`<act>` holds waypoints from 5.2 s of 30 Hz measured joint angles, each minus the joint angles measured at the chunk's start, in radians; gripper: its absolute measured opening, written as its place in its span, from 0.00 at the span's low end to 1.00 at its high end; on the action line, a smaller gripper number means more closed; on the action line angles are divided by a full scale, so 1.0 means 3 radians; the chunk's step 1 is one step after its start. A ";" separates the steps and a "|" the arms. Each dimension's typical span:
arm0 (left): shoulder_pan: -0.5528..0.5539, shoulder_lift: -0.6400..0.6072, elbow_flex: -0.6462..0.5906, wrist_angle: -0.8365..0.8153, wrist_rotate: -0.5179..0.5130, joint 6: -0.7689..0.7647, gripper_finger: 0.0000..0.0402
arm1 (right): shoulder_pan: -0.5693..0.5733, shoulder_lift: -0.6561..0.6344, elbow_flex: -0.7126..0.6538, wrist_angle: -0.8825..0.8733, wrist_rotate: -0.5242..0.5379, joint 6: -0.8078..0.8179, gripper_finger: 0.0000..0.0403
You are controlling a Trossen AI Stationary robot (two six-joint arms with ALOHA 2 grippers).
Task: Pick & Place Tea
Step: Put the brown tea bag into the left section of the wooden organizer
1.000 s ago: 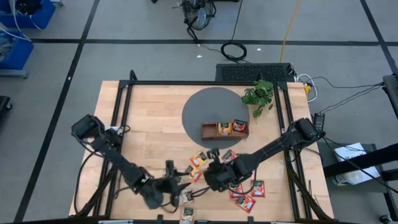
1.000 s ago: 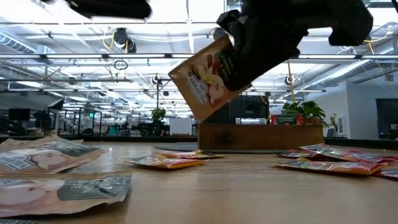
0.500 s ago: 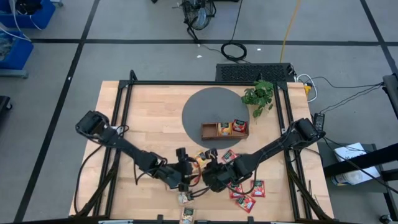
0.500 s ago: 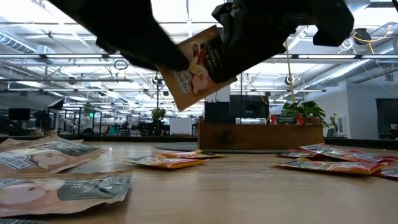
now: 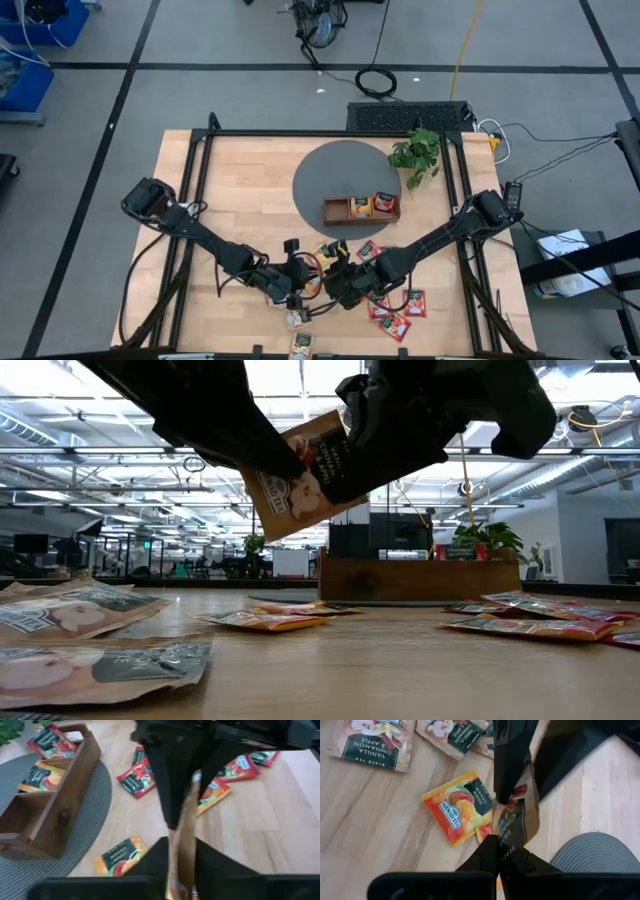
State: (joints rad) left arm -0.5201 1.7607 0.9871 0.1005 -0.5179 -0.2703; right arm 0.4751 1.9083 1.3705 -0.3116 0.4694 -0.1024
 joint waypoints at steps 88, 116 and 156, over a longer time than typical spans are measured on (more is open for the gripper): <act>-0.0969 -0.0349 -0.0001 -0.1506 -0.0691 -0.0995 0.31 | -0.0755 -0.0650 0.0223 -0.1360 -0.0708 0.0803 0.00; -0.1447 -0.0257 -0.0470 -0.1276 -0.1222 -0.1589 0.31 | -0.1965 0.0236 0.1203 -0.2864 -0.1218 -0.0117 0.00; -0.1372 -0.0257 -0.0470 -0.1296 -0.1274 -0.1383 0.31 | -0.1926 0.1308 0.2532 -0.3880 -0.0966 -0.0685 0.04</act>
State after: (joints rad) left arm -0.9318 1.6836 0.8459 -0.2882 -0.9001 -0.6853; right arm -0.1028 2.3009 2.1300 -1.4758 0.1795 -0.3080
